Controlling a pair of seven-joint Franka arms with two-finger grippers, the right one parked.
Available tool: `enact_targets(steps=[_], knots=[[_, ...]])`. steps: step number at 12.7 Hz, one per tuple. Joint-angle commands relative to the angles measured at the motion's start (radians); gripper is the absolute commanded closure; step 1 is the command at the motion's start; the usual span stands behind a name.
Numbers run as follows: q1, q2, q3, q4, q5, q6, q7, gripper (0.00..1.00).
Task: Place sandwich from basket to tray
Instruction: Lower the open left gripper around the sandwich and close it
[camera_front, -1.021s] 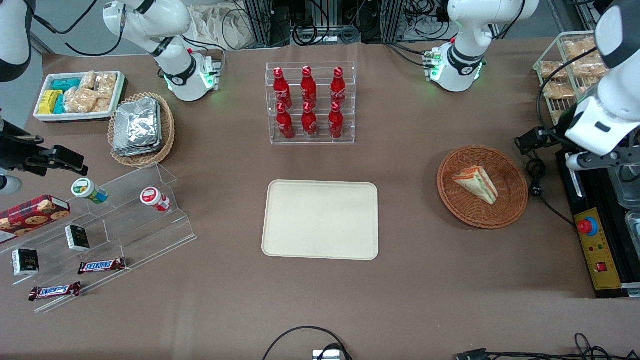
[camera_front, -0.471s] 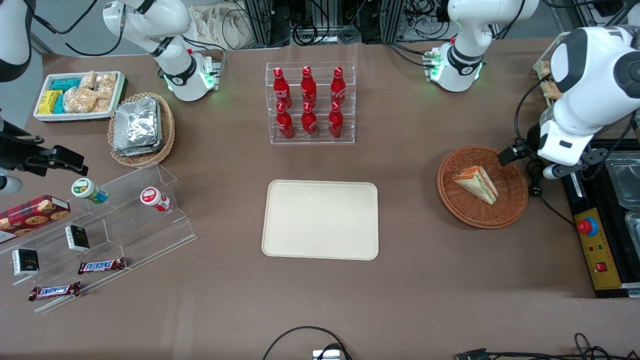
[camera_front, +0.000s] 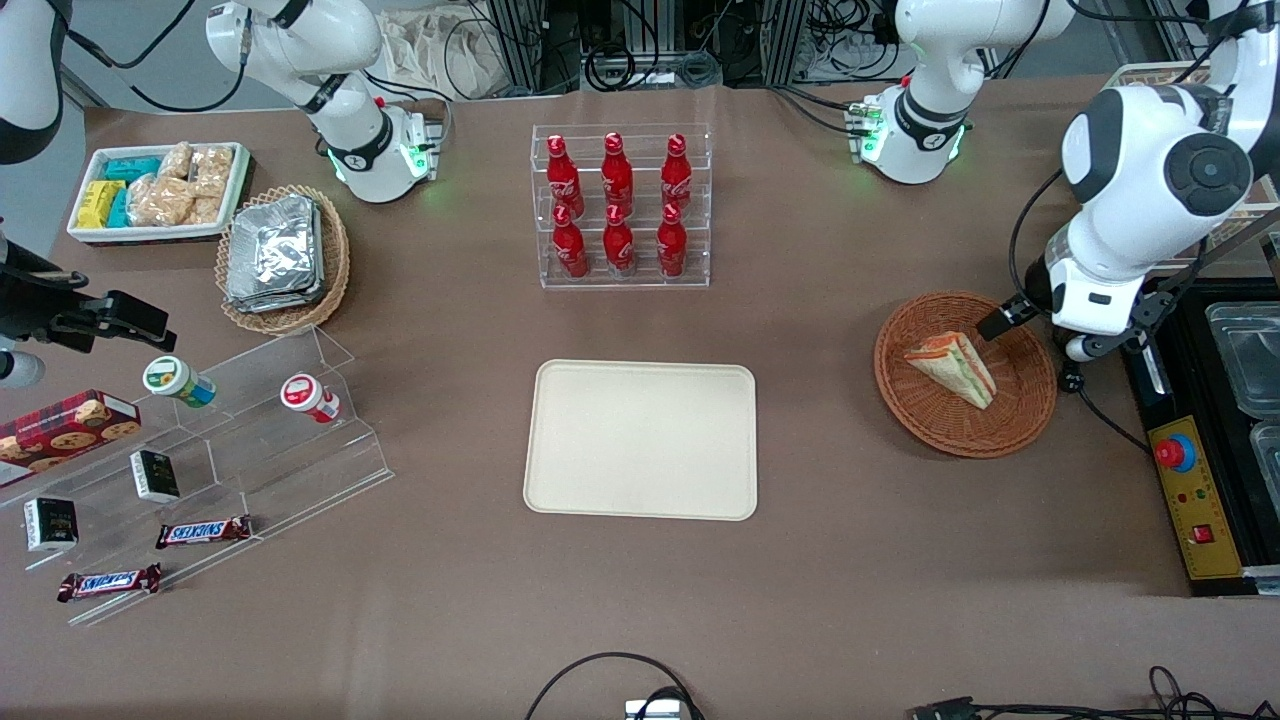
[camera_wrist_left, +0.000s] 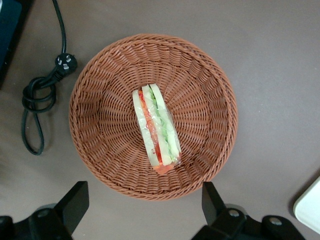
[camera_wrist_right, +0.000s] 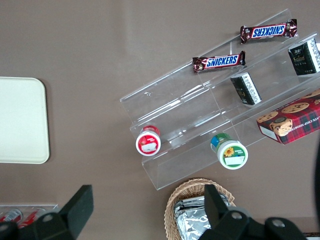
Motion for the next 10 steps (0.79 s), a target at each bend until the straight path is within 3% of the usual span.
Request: enact_targets(steps=[1, 5, 10], knots=[[-0.006, -0.040, 0.002, -0.117, 0.009, 0.123, -0.071, 0.00], [-0.004, -0.024, 0.002, -0.250, 0.007, 0.340, -0.109, 0.00], [-0.007, 0.068, 0.002, -0.289, 0.007, 0.515, -0.175, 0.01]])
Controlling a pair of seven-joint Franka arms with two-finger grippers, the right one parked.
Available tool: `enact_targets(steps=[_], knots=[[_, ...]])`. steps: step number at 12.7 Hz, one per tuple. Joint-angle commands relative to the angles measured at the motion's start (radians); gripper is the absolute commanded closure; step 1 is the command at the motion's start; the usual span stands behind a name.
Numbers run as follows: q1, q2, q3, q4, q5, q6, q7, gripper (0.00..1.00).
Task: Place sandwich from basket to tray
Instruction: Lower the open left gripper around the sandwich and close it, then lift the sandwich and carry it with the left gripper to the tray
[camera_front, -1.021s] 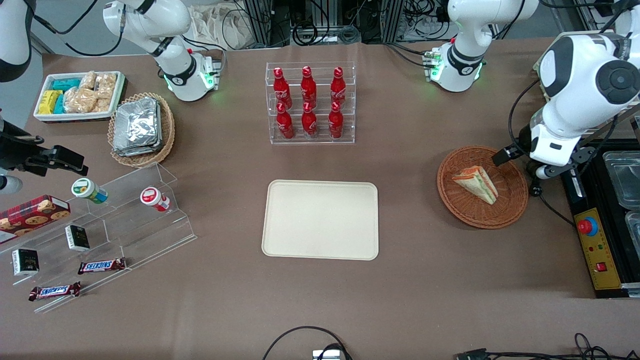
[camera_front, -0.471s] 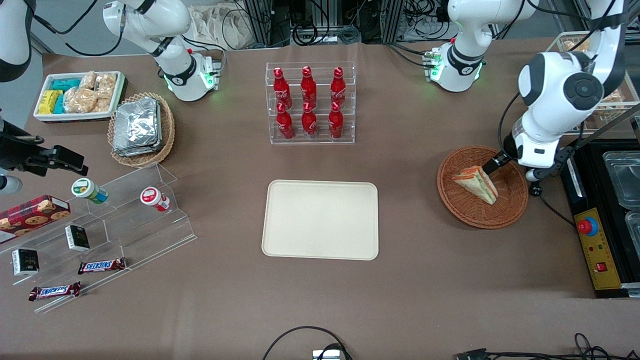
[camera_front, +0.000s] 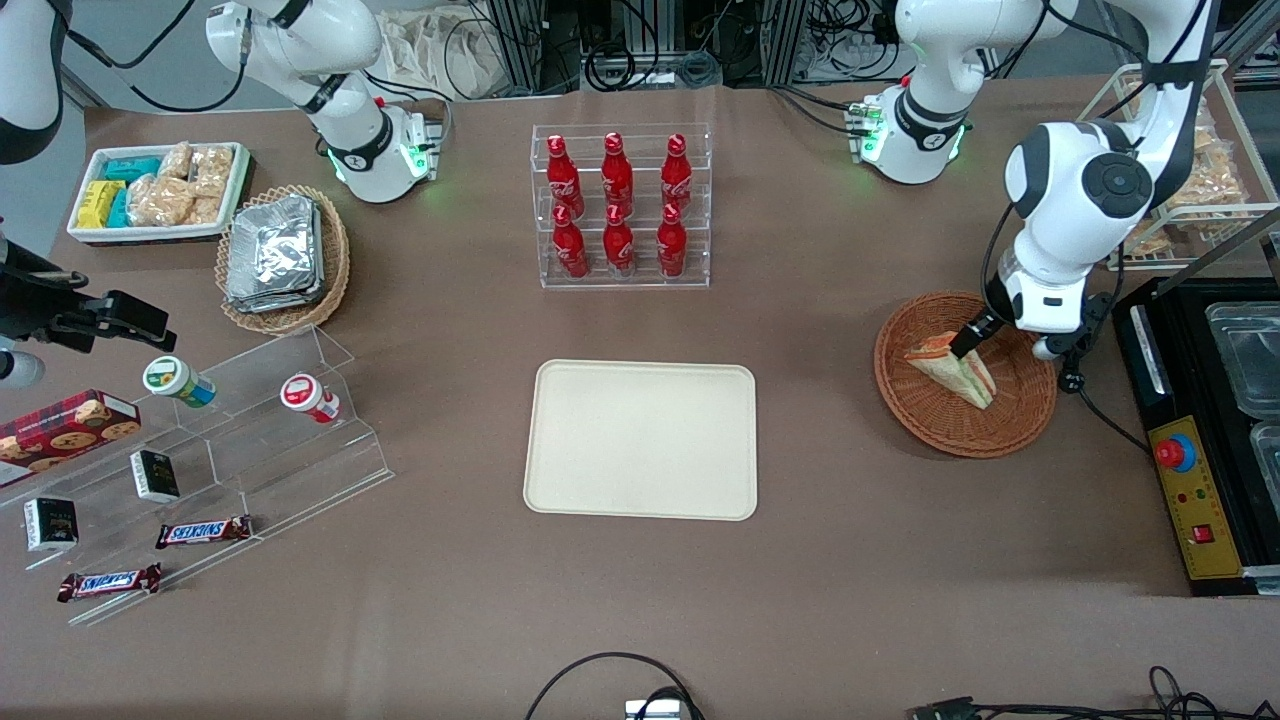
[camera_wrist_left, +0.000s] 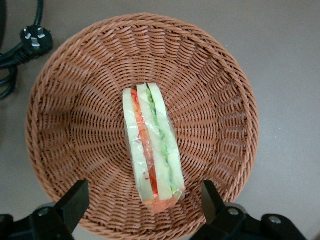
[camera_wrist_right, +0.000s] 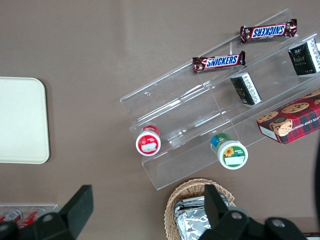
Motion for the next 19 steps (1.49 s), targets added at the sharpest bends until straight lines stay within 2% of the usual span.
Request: enact_targets(steps=[1, 6, 11, 12, 13, 14, 15, 16, 19], knots=[[-0.007, 0.042, 0.002, -0.027, 0.007, 0.098, -0.043, 0.01], [-0.010, 0.084, 0.002, -0.047, 0.006, 0.175, -0.078, 0.02], [-0.012, 0.145, 0.002, -0.084, 0.007, 0.288, -0.079, 0.11], [-0.012, 0.151, 0.002, -0.089, 0.006, 0.302, -0.079, 0.17], [-0.012, 0.156, 0.002, -0.090, 0.006, 0.307, -0.079, 0.27], [-0.012, 0.157, 0.002, -0.092, 0.007, 0.307, -0.078, 0.48], [-0.012, 0.157, 0.002, -0.092, 0.007, 0.307, -0.078, 0.66], [-0.012, 0.157, 0.002, -0.092, 0.007, 0.305, -0.075, 0.75], [-0.019, 0.147, -0.004, -0.084, 0.009, 0.286, -0.058, 0.76]])
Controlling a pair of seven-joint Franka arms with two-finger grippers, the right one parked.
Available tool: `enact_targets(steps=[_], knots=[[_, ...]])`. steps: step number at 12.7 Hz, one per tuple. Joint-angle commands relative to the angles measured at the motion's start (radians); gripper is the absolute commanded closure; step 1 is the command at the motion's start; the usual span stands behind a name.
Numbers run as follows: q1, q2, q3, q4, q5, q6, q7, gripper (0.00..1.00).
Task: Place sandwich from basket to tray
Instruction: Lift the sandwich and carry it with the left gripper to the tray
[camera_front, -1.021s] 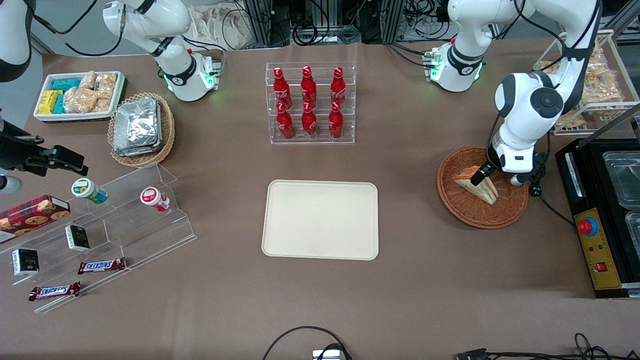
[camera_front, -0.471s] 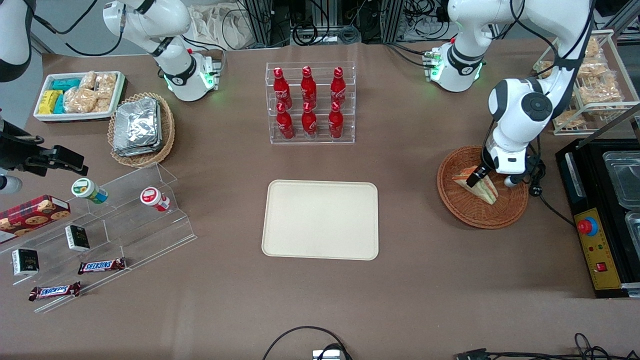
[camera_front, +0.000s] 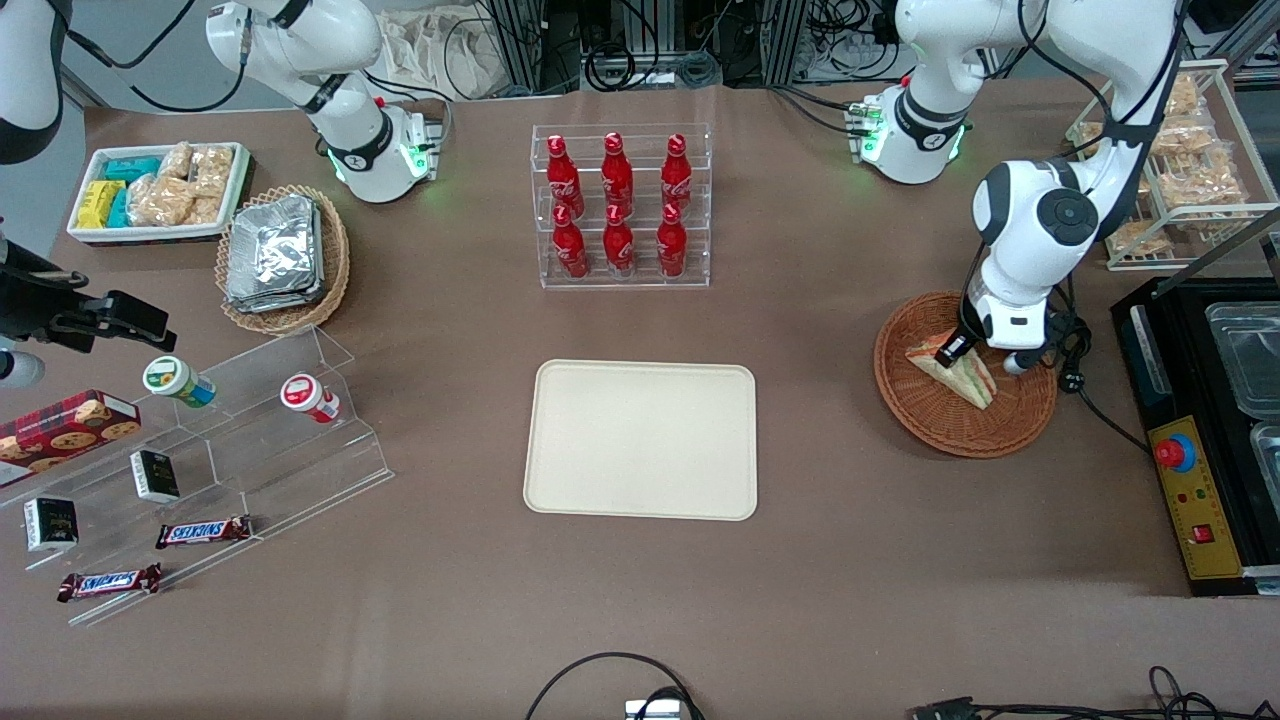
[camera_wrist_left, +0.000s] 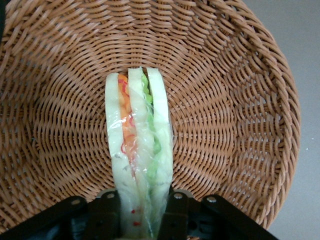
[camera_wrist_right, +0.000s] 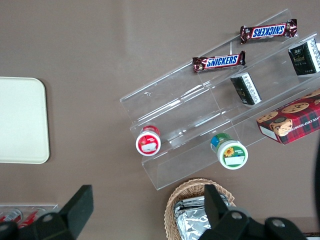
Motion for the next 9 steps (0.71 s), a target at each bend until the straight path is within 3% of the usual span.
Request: enact_targets(steps=[1, 3, 6, 9], knots=[[-0.031, -0.030, -0.006, -0.012, 0.010, -0.007, 0.004, 0.76], [-0.054, -0.087, -0.011, 0.001, 0.010, -0.110, 0.070, 0.76], [-0.055, -0.143, -0.040, 0.034, 0.116, -0.245, 0.177, 0.77], [-0.055, -0.170, -0.089, 0.078, 0.135, -0.331, 0.343, 0.79]])
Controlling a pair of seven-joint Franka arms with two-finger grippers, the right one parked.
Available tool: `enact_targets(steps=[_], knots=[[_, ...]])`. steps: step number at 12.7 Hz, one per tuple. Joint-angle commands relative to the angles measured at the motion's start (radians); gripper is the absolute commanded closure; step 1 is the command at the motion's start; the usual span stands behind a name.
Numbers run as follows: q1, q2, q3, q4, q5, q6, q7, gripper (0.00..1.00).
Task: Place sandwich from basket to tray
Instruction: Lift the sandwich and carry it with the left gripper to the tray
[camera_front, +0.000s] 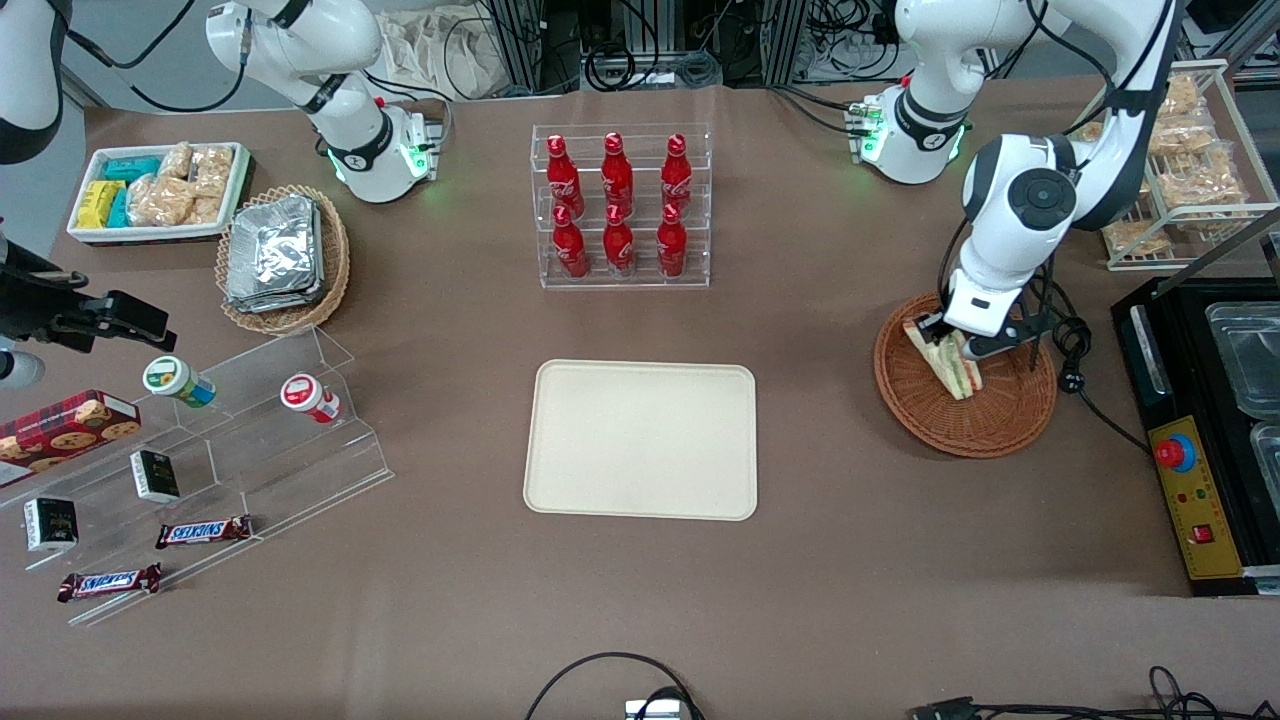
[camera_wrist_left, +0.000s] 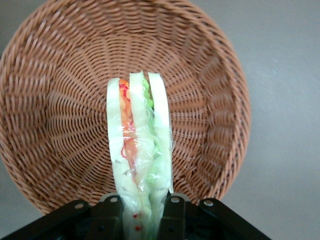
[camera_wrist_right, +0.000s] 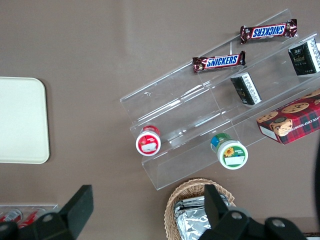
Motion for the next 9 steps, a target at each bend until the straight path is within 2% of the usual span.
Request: enact_targets(steps=[1, 5, 9], knots=[[-0.006, -0.028, -0.052, 0.050, 0.018, -0.060, 0.098, 0.79], [-0.024, 0.001, -0.104, 0.197, 0.003, -0.103, 0.177, 0.79], [-0.151, 0.129, -0.109, 0.433, -0.022, -0.238, 0.163, 0.77]])
